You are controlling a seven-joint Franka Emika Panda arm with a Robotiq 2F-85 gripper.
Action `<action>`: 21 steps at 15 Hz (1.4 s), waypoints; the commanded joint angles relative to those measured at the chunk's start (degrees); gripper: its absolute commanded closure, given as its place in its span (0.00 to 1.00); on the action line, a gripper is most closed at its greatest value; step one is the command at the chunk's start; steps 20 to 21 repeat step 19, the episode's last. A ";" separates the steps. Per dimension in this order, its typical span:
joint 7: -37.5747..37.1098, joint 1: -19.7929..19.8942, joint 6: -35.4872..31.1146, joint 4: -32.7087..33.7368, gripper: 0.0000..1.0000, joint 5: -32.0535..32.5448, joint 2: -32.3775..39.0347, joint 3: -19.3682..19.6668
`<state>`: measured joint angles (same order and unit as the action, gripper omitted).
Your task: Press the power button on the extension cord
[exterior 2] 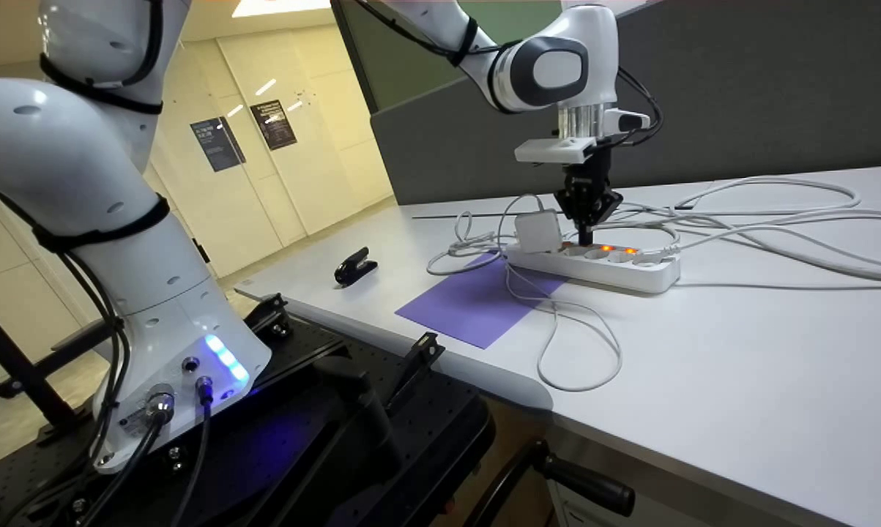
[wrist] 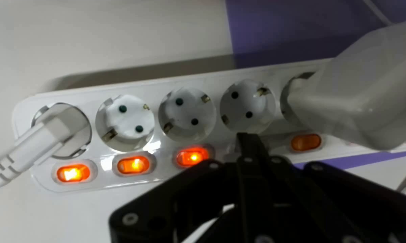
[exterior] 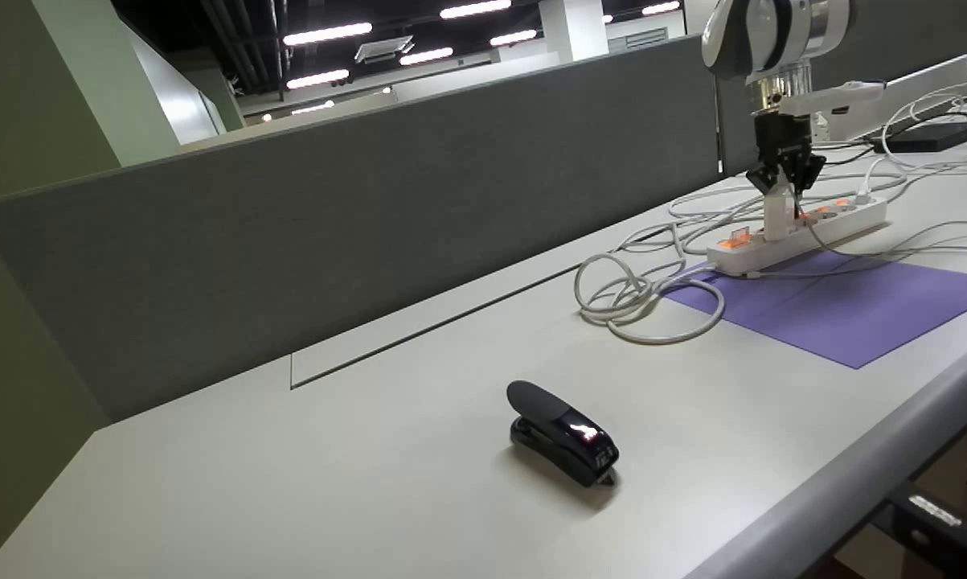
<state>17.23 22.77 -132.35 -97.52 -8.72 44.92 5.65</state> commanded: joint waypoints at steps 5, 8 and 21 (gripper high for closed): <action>-1.53 1.77 8.95 9.12 1.00 -2.20 5.70 -0.78; -3.34 1.20 10.43 11.30 1.00 -1.98 7.57 -0.15; -4.55 1.26 10.60 9.43 1.00 -3.30 4.03 -0.33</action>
